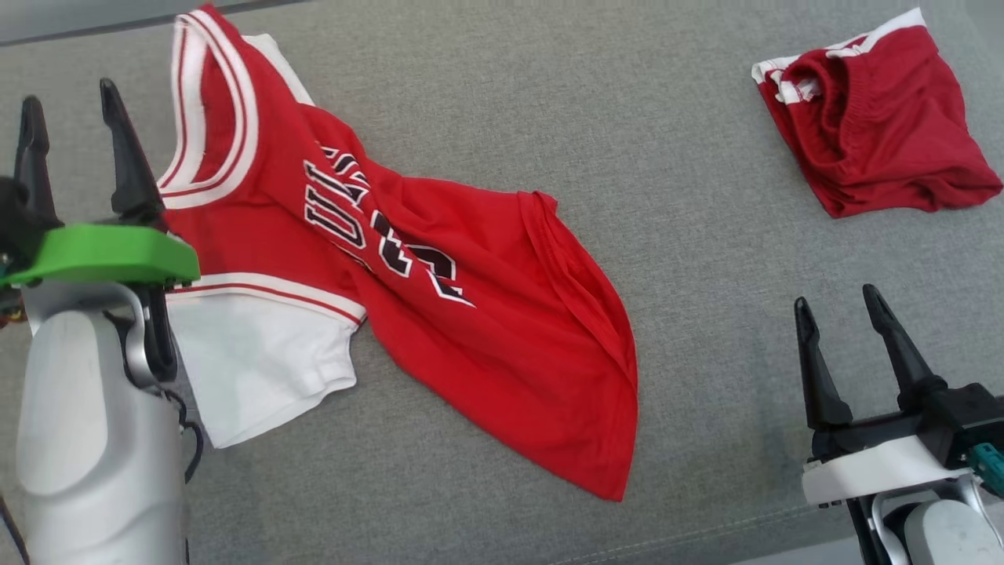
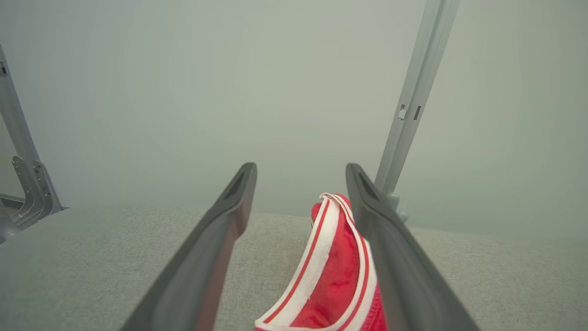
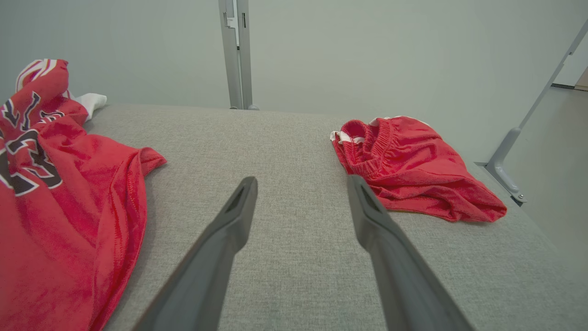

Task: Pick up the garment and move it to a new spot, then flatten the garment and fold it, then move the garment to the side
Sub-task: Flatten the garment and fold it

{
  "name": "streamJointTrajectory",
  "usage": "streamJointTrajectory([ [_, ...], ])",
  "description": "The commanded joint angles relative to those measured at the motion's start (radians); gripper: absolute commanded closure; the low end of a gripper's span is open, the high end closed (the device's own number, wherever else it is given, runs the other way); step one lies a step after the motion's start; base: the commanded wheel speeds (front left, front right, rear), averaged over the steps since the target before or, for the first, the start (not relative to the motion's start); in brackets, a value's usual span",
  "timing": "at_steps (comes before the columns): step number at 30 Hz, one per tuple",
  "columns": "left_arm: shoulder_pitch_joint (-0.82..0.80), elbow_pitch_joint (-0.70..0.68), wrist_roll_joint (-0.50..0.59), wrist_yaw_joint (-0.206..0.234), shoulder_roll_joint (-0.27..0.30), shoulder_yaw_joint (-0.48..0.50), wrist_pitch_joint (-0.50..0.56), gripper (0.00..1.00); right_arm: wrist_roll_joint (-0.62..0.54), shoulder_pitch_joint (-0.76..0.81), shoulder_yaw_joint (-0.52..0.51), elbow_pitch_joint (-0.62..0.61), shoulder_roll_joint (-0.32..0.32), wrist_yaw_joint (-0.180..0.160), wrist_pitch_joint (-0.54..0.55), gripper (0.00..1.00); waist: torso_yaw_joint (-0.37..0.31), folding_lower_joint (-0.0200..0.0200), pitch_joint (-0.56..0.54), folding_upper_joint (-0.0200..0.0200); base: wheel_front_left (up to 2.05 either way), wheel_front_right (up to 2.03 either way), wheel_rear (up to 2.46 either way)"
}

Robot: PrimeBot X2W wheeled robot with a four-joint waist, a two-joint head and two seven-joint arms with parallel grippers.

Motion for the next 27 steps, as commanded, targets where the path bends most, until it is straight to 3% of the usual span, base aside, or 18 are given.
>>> streamJointTrajectory([
  [1, 0.046, -0.019, -0.006, -0.008, -0.012, 0.007, -0.002, 0.00, 0.003, 0.018, 0.002, 0.012, 0.003, -0.002, -0.003, 0.00, 0.062, -0.0001, -0.063, 0.0000, 0.00, 0.00, 0.00],
  [14, 0.369, -0.076, -0.069, -0.033, -0.056, -0.058, -0.001, 0.00, 0.008, 0.051, 0.028, 0.066, 0.024, -0.002, -0.003, 0.00, 0.166, -0.0001, -0.187, 0.0000, 0.00, 0.00, 0.00],
  [22, 0.541, -0.146, -0.138, 0.018, -0.055, -0.171, -0.001, 0.00, -0.023, 0.102, -0.016, 0.051, 0.071, -0.002, -0.003, 0.00, 0.181, -0.0001, -0.285, 0.0000, 0.00, 0.00, 0.00],
  [27, 0.619, -0.193, -0.118, 0.035, -0.055, -0.220, -0.001, 0.00, -0.031, 0.132, -0.035, 0.032, 0.096, -0.002, -0.003, 0.00, 0.180, -0.0001, -0.329, 0.0000, 0.00, 0.00, 0.00],
])
